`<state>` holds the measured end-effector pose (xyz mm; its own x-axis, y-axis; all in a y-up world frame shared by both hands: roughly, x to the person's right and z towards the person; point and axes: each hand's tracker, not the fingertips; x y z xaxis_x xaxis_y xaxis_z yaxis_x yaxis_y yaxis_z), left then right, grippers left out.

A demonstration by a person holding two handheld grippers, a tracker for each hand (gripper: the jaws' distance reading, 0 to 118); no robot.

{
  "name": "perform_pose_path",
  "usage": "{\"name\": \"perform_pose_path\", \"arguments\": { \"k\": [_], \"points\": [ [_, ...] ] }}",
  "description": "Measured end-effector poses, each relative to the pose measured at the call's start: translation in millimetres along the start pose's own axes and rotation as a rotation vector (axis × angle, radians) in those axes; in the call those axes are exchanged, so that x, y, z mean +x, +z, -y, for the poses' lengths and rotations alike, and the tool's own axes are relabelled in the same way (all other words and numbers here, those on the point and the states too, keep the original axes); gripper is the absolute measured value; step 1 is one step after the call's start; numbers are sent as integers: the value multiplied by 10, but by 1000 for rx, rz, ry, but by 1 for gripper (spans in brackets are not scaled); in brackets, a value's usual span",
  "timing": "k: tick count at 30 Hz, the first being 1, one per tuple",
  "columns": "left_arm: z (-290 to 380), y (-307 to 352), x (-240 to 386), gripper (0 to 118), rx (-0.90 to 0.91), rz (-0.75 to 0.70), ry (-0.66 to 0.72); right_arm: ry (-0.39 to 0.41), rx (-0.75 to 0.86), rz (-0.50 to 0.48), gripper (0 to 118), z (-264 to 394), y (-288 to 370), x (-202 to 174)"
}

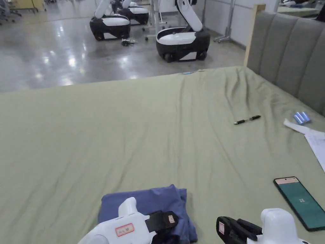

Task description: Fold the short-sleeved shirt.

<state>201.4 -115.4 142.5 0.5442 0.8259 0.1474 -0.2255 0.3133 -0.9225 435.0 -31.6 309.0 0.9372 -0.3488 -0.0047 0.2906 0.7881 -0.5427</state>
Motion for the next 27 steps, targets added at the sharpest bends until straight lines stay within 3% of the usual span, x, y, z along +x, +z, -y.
{"name": "perform_pose_path", "arguments": {
  "k": [3, 6, 9, 10, 11, 13, 14, 16, 17, 19, 20, 21, 22, 24, 26, 27],
  "points": [
    [76, -314, 54, 8, -8, 12, -67, 3, -26, 33, 8, -31, -14, 59],
    [22, -211, 66, 9, 1, 16, -30, 9, -68, 23, 8, -61, -141, 93],
    [31, 233, 159, 9, 55, 1, -143, -13, -158, -96, 8, -82, -496, 30],
    [27, 412, 141, 17, 61, 27, -188, -52, -178, -149, 8, -80, -664, 13],
    [12, 568, 121, 33, 68, 26, -215, -94, -198, -197, 8, -77, -820, 6],
    [-32, 948, 25, 79, 117, -15, -227, -207, -261, -295, 8, -55, -1230, 33],
    [-54, 1106, -36, 86, 153, -47, -230, -252, -288, -331, 8, -39, -1406, 52],
    [-137, 1388, -210, 85, 209, -112, -210, -330, -358, -451, 8, 28, -1719, 129],
    [-184, 1512, -329, 85, 227, -140, -170, -347, -396, -463, 8, 76, -1851, 175],
    [-274, 1677, -608, 85, 228, -151, -77, -227, -399, -244, 2, 129, -1932, 240],
    [-311, 1715, -710, 85, 229, -147, -41, -229, -359, -250, 2, 126, -1906, 293],
    [-344, 1715, -838, 85, 203, -119, 4, -302, -331, -298, 2, 96, -1864, 344],
    [-372, 1678, -941, 84, 175, -90, 45, -325, -327, -256, 2, 74, -1821, 346],
    [-391, 1462, -1016, 84, 91, -25, 81, -277, -306, -243, 2, 43, -1796, 358],
    [-370, 1194, -983, 72, 43, 39, 62, -263, -313, -247, 2, 43, -1785, 354],
    [-373, 1063, -903, 55, 32, 61, 31, -267, -314, -250, 2, 41, -1772, 362]
  ]
}}
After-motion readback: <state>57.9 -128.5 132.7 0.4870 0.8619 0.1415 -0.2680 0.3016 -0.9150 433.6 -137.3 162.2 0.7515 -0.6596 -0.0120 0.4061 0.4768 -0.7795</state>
